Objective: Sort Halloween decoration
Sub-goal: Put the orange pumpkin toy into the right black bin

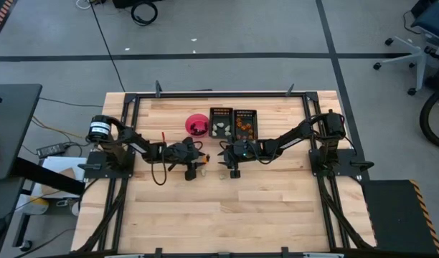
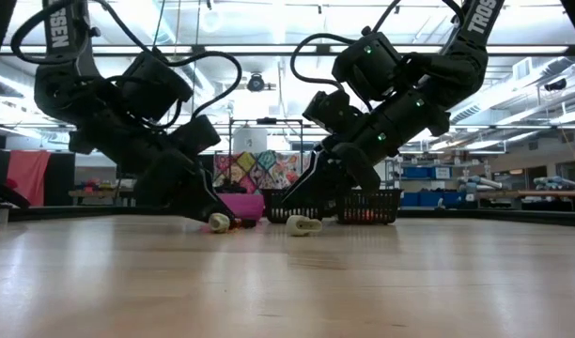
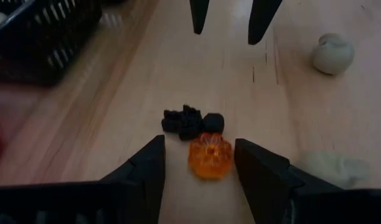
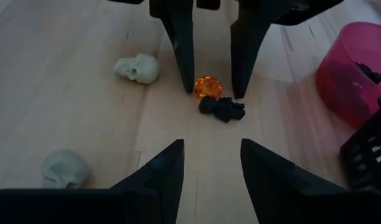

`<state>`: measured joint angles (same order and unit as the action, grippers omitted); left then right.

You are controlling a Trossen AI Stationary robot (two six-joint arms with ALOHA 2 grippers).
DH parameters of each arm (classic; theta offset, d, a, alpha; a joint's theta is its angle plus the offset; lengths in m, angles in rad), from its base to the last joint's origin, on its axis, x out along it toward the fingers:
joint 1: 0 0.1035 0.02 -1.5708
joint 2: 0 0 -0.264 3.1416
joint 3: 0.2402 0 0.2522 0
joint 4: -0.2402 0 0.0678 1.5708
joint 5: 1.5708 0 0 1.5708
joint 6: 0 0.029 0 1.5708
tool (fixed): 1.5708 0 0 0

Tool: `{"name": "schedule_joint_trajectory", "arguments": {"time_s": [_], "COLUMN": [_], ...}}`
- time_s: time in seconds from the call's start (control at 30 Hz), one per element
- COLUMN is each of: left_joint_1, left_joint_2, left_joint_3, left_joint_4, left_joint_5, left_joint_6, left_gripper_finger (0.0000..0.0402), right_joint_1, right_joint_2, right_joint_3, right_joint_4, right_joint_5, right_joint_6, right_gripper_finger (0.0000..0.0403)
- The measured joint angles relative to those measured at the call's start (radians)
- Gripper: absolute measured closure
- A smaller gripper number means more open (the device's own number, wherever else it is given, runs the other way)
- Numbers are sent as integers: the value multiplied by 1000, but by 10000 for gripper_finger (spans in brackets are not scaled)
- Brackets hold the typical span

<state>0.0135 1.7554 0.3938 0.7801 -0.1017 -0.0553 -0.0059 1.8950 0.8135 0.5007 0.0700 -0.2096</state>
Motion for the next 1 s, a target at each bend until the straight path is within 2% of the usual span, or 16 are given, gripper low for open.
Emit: {"name": "schedule_joint_trajectory", "arguments": {"time_s": [0.17, 0.53, 0.7, 1.0], "left_joint_1": [0, 1, 1, -3], "left_joint_2": [11, 12, -11, -65], "left_joint_3": [10, 10, 9, 20], "left_joint_4": [-7, -29, -35, -42], "left_joint_5": [1, 0, 7, 69], "left_joint_6": [1, 0, 15, 26], "left_gripper_finger": [243, 346, 348, 346], "right_joint_1": [0, 0, 10, 26], "right_joint_2": [0, 0, -35, -172], "right_joint_3": [0, 0, 0, 0], "right_joint_4": [0, -3, -24, -190], "right_joint_5": [0, 0, 4, 160], "right_joint_6": [0, -3, -3, 15], "right_gripper_finger": [240, 241, 241, 241]}}
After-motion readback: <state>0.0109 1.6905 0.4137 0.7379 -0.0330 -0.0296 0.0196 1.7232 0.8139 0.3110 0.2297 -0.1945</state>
